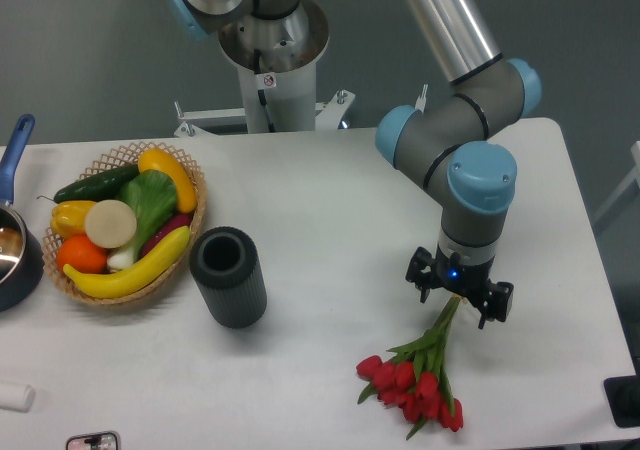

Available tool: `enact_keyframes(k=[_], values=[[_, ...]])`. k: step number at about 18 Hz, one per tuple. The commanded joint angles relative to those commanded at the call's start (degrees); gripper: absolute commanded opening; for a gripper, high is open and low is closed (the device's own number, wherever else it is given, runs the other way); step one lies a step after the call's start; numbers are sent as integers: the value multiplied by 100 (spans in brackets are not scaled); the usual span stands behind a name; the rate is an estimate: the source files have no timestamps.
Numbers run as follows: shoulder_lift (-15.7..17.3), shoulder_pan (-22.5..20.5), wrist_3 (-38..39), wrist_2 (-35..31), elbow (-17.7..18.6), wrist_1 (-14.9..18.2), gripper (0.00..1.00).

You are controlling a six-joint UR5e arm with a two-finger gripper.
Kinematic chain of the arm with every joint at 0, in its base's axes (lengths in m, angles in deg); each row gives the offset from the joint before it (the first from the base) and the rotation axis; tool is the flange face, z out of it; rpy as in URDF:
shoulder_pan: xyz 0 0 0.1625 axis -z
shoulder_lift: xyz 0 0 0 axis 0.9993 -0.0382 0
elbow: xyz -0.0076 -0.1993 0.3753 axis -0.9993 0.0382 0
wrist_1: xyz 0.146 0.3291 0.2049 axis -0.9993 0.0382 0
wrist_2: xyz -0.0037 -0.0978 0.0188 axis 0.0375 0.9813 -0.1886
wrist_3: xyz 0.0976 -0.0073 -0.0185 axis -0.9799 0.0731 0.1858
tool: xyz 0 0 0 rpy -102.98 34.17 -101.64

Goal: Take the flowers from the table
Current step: 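Lower the gripper around the stems and close it on them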

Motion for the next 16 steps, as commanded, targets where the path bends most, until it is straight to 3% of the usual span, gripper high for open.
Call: enact_keyframes(k=[6, 16], values=[[-211, -17, -228, 0, -52, 0, 100], [-290, -53, -413, 0, 0, 9, 100]])
